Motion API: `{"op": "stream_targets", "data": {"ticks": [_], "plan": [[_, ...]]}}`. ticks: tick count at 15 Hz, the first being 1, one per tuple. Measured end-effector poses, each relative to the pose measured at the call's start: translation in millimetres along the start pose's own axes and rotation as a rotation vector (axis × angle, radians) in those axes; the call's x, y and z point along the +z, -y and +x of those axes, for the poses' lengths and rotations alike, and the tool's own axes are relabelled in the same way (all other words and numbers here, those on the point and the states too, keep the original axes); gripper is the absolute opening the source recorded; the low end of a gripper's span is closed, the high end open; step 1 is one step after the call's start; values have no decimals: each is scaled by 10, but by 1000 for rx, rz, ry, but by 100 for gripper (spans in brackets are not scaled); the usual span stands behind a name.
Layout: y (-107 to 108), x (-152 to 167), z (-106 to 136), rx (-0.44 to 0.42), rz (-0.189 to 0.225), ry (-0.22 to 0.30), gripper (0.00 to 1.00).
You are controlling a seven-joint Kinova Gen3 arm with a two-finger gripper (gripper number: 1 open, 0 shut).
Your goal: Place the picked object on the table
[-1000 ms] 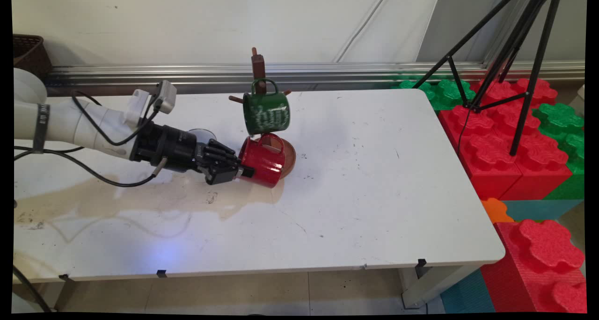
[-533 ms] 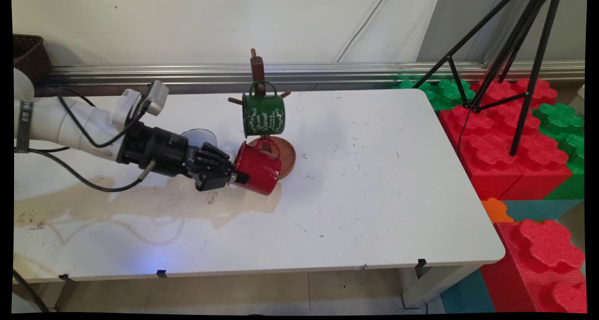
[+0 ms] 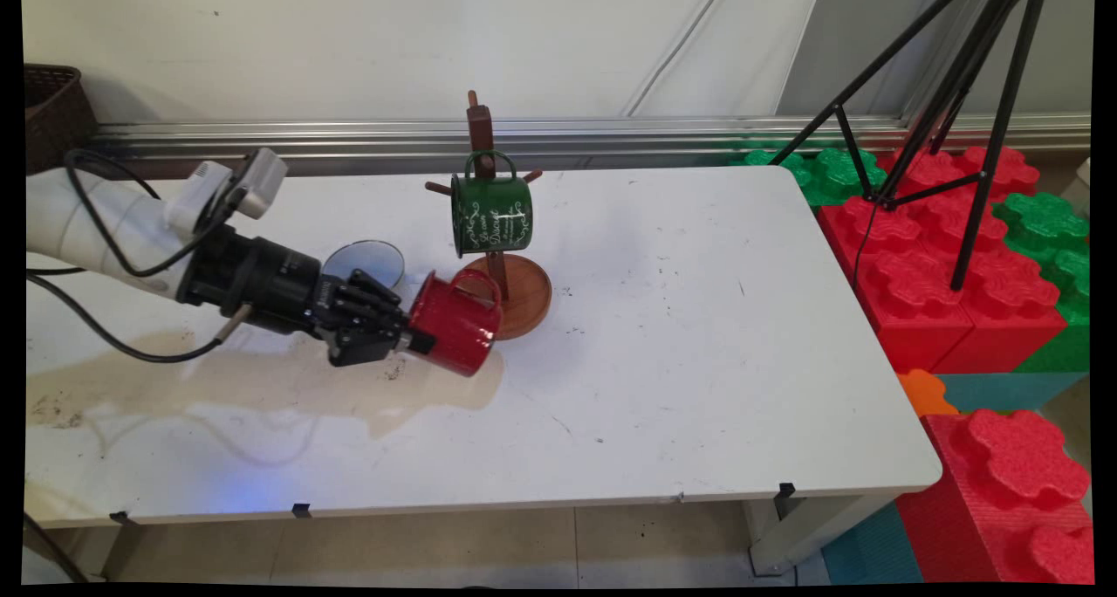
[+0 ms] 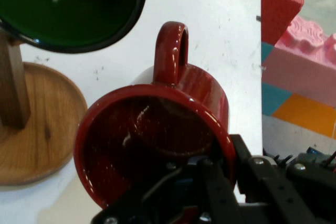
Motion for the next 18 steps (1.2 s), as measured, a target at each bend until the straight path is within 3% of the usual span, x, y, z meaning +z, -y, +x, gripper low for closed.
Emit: {"op": "stream_targets", "data": {"ticks": [8,18], "plan": [[-30,-356,1,40,27,93,0],[-6,-867,-28,82,99,236,0]]}}
